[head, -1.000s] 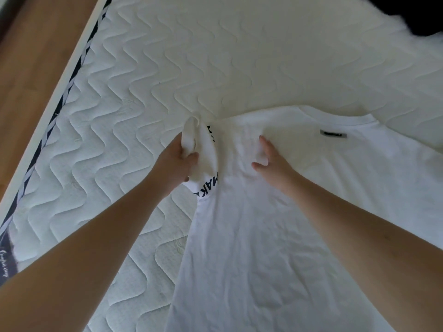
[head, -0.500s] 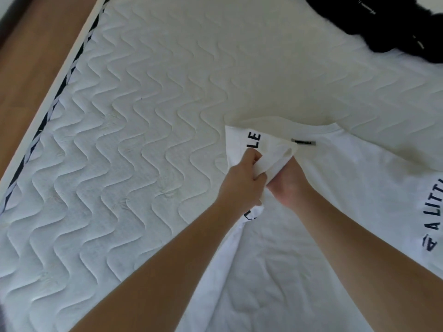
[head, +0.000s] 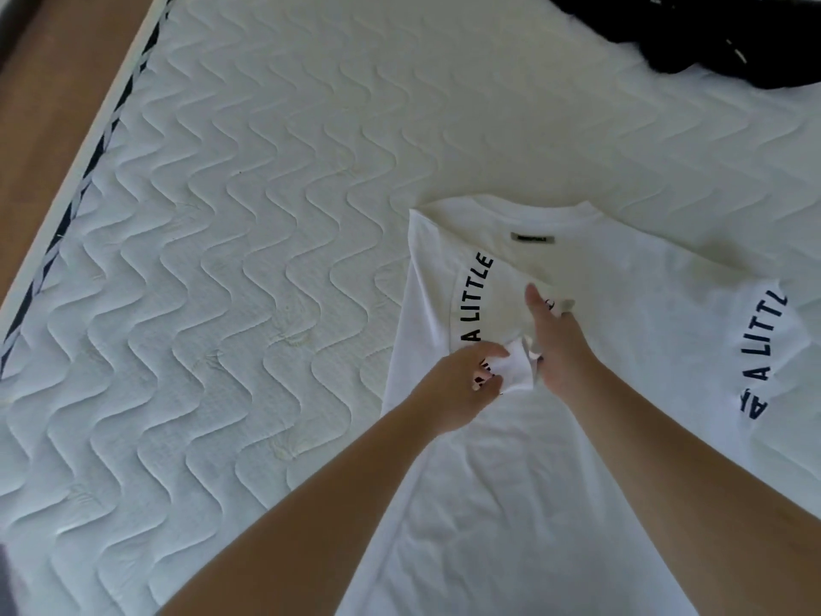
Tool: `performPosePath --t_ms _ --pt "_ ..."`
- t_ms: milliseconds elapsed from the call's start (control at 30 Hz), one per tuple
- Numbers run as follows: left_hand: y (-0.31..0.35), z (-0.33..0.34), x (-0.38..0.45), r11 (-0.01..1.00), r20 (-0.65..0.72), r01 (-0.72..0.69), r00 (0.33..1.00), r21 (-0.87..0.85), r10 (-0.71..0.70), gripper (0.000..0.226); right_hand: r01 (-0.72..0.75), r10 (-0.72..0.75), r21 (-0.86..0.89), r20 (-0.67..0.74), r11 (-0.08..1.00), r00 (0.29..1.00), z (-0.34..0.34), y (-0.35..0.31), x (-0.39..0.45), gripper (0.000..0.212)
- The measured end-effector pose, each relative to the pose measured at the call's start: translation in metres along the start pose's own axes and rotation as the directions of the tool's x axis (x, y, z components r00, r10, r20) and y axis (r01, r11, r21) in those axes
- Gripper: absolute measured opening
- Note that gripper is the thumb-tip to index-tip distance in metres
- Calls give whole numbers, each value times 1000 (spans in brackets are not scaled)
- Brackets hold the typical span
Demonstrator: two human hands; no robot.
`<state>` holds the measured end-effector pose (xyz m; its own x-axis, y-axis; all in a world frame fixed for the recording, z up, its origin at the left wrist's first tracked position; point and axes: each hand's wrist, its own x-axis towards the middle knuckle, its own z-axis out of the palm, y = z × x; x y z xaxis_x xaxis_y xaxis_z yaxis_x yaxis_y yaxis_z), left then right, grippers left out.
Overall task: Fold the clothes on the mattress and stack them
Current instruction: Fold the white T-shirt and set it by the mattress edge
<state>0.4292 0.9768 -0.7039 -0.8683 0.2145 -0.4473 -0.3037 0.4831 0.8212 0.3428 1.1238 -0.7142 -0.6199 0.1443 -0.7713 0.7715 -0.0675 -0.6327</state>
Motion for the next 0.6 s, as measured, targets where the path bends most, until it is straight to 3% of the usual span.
performPosePath --t_ms 67,167,267,367,433,500,600 --pt "-14 -7 -6 1000 -141 -10 990 -6 9 29 92 -102 -166 -53 982 993 3 7 -4 61" --pt "-29 -34 4 998 -326 49 945 48 -31 29 147 -172 -237 -91 960 981 4 14 -3 17" --pt "-32 -74 30 980 -402 131 914 150 -61 36 204 -245 -290 -113 935 963 1 14 -4 14" --pt "-23 -113 64 950 -409 221 905 220 -116 46 203 -235 -307 -72 930 969 -7 19 -2 16" --pt "-15 -135 85 925 -377 258 915 278 -142 56 108 -126 -304 -38 946 991 -12 23 -2 18" --pt "-8 -151 102 910 -323 248 936 332 -138 64 28 -38 -328 -23 944 999 -16 28 -2 17" --pt "-1 -169 124 880 -195 190 974 436 -114 69 14 -23 -352 -21 936 1000 -23 33 -2 12"
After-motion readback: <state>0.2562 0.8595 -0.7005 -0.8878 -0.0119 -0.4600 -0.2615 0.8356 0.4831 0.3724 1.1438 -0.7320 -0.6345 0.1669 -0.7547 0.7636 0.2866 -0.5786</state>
